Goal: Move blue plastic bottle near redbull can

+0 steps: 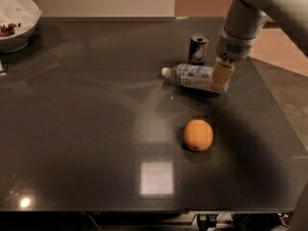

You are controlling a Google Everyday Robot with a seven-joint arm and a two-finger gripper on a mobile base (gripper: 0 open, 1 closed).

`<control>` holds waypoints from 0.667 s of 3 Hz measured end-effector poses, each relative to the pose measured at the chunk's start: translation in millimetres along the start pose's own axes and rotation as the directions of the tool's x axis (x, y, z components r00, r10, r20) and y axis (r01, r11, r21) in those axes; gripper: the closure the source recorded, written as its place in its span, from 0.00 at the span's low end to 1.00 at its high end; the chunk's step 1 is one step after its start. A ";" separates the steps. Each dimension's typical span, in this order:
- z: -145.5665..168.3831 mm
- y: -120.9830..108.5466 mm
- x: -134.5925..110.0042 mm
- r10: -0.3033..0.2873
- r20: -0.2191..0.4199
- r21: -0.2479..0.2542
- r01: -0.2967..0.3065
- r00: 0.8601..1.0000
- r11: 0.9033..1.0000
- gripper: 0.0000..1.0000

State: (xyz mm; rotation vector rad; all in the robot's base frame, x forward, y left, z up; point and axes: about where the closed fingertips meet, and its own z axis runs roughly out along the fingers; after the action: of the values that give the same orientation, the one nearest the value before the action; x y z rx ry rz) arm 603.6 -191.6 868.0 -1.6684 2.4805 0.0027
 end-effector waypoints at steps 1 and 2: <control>3.1 -0.7 2.4 0.004 0.034 -0.002 -0.004 0.999 1.000 0.38; 5.0 -2.4 0.6 0.004 0.038 0.002 -0.004 0.999 1.000 0.15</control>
Offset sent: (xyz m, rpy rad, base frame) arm 0.0002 -0.0020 -0.0030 0.0289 -0.0093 -0.0011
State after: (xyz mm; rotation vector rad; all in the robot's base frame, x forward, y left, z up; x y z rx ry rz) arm 606.2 -192.6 863.1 -1.6470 2.4552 0.0320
